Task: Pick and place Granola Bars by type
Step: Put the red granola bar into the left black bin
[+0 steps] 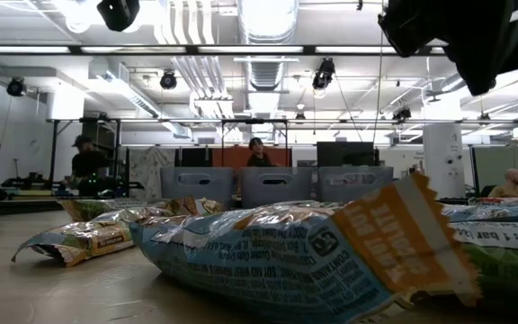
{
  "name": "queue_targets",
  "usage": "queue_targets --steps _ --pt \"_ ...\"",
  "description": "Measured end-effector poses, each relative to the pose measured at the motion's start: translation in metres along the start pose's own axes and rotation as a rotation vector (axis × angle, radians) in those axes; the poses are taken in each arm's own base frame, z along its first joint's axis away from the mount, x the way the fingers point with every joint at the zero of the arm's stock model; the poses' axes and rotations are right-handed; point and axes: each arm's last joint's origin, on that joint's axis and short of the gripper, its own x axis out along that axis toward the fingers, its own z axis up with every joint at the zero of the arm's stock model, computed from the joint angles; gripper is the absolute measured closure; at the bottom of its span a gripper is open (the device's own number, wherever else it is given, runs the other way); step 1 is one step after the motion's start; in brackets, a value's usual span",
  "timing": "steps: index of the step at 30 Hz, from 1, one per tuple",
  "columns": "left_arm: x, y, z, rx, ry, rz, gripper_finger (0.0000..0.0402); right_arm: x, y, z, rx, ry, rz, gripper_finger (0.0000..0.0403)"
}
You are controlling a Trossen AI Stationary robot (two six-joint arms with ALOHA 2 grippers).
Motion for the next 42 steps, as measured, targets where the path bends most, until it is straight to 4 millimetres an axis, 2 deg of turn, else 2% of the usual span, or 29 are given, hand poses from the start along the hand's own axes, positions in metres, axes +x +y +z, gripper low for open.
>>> queue_targets --steps 11,18,31,35,42 --pt "0.0 0.0 0.0 -0.017 0.002 0.001 0.0402 0.018 -0.002 -0.002 0.032 -0.023 -0.159 0.0394" --pt "0.0 0.0 0.0 -0.019 0.003 0.002 0.0402 0.018 -0.006 -0.006 0.057 -0.036 -0.162 0.0394" --pt "0.0 0.0 -0.001 -0.019 0.006 0.003 0.0402 0.035 -0.02 -0.015 0.106 0.002 -0.225 0.0391" --pt "0.0 0.0 -0.001 -0.019 0.006 0.002 0.0402 0.036 -0.021 -0.015 0.106 0.002 -0.226 0.037" --pt "0.0 0.0 -0.001 -0.019 0.006 0.002 0.0402 0.042 -0.028 -0.016 0.118 -0.007 -0.257 0.0303"
